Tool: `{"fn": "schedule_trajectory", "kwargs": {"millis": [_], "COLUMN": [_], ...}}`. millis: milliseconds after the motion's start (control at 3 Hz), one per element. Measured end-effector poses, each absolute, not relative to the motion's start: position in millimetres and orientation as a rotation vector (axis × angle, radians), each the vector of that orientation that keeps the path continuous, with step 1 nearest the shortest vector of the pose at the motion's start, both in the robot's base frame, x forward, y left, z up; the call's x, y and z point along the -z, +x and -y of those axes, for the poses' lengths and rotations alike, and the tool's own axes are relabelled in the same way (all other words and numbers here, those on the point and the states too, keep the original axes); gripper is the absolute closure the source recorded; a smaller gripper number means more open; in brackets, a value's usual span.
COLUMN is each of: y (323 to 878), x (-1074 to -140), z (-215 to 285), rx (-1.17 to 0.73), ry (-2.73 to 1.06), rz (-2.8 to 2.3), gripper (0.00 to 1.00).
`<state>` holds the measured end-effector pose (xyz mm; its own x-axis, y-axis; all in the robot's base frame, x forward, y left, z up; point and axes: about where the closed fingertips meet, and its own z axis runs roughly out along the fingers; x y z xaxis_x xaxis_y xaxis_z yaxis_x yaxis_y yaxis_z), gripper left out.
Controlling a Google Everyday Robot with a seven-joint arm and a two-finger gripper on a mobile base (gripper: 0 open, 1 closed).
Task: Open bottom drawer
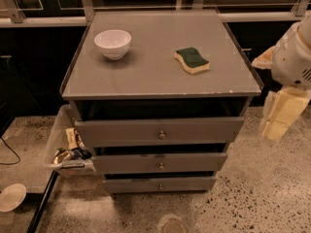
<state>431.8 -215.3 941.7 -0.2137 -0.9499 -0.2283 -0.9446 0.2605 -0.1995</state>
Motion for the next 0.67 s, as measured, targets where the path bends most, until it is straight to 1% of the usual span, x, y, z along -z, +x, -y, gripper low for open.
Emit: {"fn": "schedule_trajectory", "kwargs": {"millis": [667], "y": [403], "x": [-804], "z": [211], "rx": [-0.241], "ry": [-1.800], "rz": [-2.208], "gripper": [0.00]}}
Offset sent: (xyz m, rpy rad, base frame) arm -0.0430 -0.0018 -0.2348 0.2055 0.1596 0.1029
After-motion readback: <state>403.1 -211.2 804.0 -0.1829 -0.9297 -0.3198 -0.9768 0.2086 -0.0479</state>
